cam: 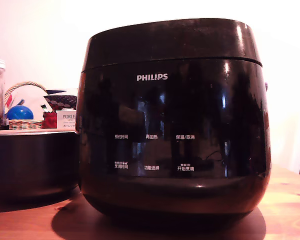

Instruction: Open the rice cooker by pressing the large metal button on the top of its lid with medium force

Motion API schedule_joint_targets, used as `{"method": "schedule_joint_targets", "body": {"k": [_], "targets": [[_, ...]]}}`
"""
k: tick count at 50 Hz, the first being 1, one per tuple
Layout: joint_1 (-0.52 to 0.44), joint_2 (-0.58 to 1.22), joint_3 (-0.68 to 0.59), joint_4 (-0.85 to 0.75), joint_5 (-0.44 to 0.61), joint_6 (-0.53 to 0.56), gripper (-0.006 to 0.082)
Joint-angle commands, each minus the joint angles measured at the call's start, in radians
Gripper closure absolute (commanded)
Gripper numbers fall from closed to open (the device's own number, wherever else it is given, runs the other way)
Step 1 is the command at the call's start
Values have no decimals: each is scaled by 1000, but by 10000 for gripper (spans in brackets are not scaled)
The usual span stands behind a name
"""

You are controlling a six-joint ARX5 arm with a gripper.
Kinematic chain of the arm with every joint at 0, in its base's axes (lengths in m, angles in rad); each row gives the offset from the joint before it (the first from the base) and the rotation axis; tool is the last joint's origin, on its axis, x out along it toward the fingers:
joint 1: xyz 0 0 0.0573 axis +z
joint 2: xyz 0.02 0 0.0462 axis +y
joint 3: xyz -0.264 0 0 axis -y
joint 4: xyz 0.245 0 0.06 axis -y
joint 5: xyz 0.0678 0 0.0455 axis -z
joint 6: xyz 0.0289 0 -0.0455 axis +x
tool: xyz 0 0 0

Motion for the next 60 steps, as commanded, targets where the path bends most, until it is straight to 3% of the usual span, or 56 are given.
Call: {"method": "schedule_joint_targets", "body": {"k": [1,19,23,24,29,34,36,50,60], "targets": [[60,-13,30,-7,118,-76,791],[60,-13,30,71,168,-87,791],[60,-13,32,116,207,-119,791],[60,-13,32,129,214,-180,791],[60,-13,41,188,262,-250,791],[60,-13,64,193,363,-361,791],[60,-13,79,187,379,-367,791],[55,-3,165,113,763,-488,791],[-3,43,206,82,841,-483,791]]}}
